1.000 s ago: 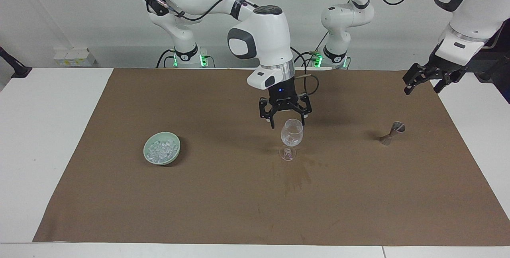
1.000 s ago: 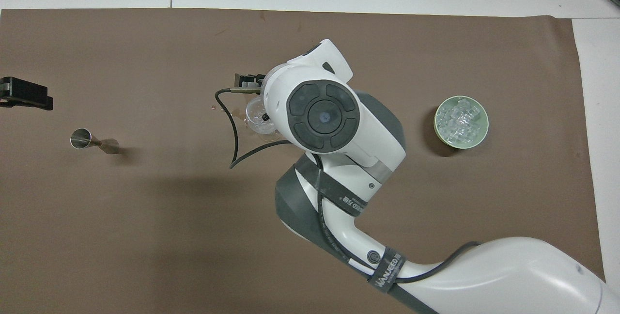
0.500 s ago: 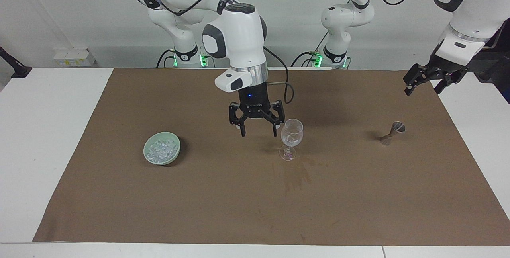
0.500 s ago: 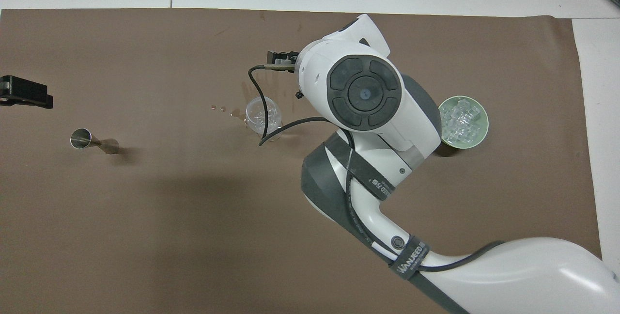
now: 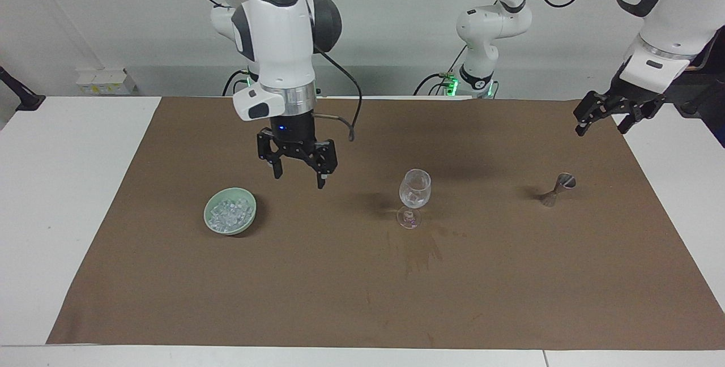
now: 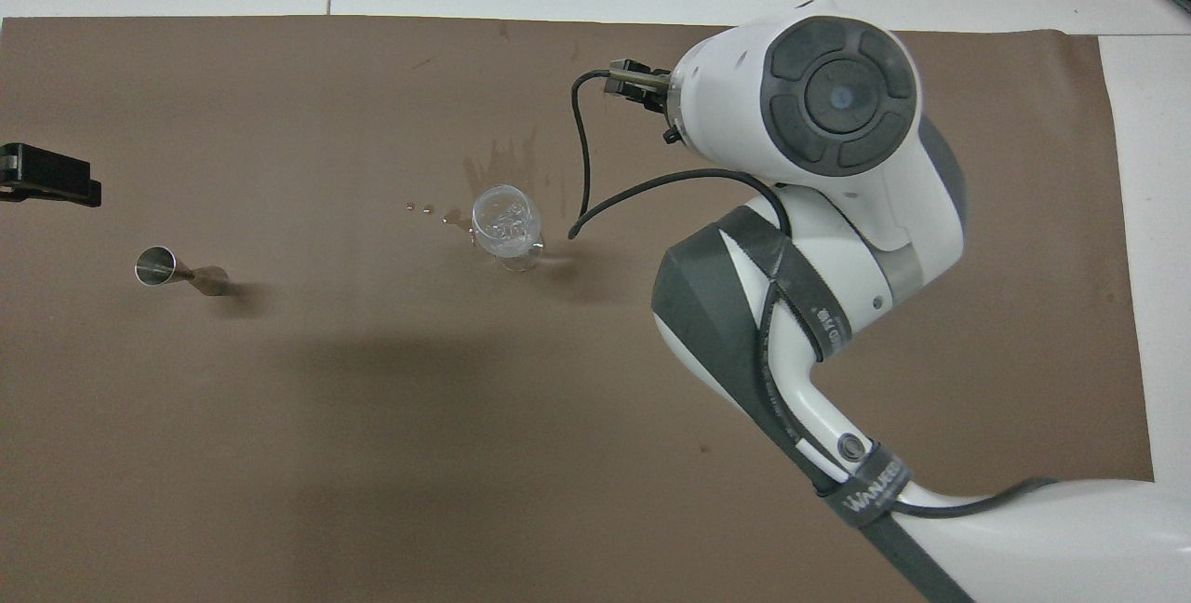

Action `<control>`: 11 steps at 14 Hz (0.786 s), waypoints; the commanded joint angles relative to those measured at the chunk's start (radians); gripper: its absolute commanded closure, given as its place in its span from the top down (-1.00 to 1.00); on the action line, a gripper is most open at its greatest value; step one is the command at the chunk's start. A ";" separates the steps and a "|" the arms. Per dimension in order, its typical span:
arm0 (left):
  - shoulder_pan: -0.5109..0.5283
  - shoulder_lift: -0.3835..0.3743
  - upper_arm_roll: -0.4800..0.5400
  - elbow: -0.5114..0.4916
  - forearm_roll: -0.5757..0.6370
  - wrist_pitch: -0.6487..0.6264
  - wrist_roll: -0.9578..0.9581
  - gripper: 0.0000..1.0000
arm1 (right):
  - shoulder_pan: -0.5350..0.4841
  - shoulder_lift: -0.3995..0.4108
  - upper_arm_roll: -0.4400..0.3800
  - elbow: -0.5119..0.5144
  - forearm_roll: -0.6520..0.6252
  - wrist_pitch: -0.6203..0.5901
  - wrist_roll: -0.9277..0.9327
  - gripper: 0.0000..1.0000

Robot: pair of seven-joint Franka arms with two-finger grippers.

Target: Pour wine and add ice with both arms

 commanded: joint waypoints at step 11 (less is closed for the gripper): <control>-0.019 -0.001 0.012 -0.003 0.010 0.014 0.006 1.00 | -0.003 -0.239 -0.314 -0.066 0.174 -0.332 -0.513 1.00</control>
